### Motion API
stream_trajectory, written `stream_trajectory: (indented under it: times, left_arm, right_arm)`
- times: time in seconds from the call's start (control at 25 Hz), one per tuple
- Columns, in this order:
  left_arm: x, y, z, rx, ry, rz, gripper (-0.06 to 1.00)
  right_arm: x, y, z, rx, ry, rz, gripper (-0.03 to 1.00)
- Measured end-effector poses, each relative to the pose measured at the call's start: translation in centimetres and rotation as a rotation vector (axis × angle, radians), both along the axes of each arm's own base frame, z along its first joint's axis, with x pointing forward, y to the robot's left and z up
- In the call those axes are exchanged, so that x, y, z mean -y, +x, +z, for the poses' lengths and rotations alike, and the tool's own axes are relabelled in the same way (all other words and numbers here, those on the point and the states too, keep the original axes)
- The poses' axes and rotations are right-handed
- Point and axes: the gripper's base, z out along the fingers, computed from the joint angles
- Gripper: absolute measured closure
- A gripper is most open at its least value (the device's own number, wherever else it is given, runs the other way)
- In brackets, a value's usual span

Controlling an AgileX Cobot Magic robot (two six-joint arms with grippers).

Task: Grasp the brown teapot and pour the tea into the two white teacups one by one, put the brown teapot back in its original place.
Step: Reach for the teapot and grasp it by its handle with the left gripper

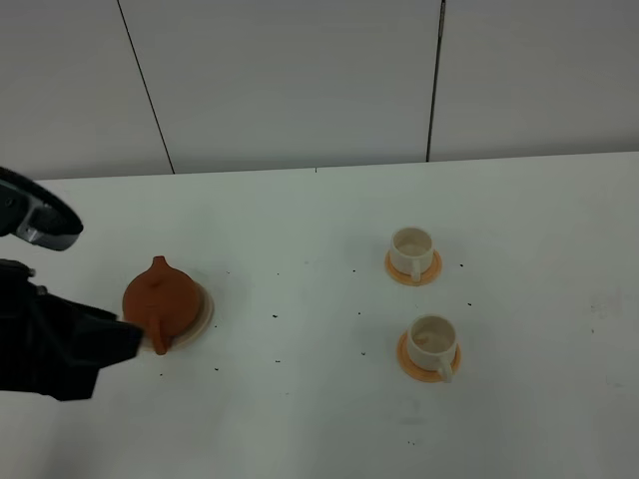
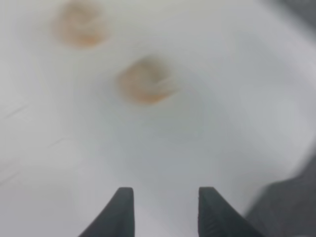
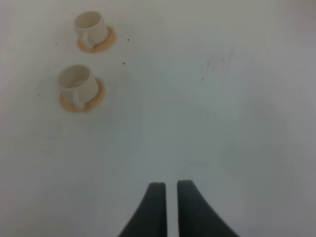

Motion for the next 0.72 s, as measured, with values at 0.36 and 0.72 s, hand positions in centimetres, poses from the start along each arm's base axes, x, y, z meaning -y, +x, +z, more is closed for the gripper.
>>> stream_trajectory:
  times: [0.36,0.72]
  left_arm:
    - [-2.5,-0.6,0.2,-0.155,0.194,0.223,0.57]
    - [-5.4,-1.0,3.2,-0.163,0.384,0.500,0.57]
  right_arm:
    - [0.0,0.0,0.0,0.000,0.001,0.000,0.91]
    - [0.0,0.0,0.0,0.000,0.001,0.001,0.91]
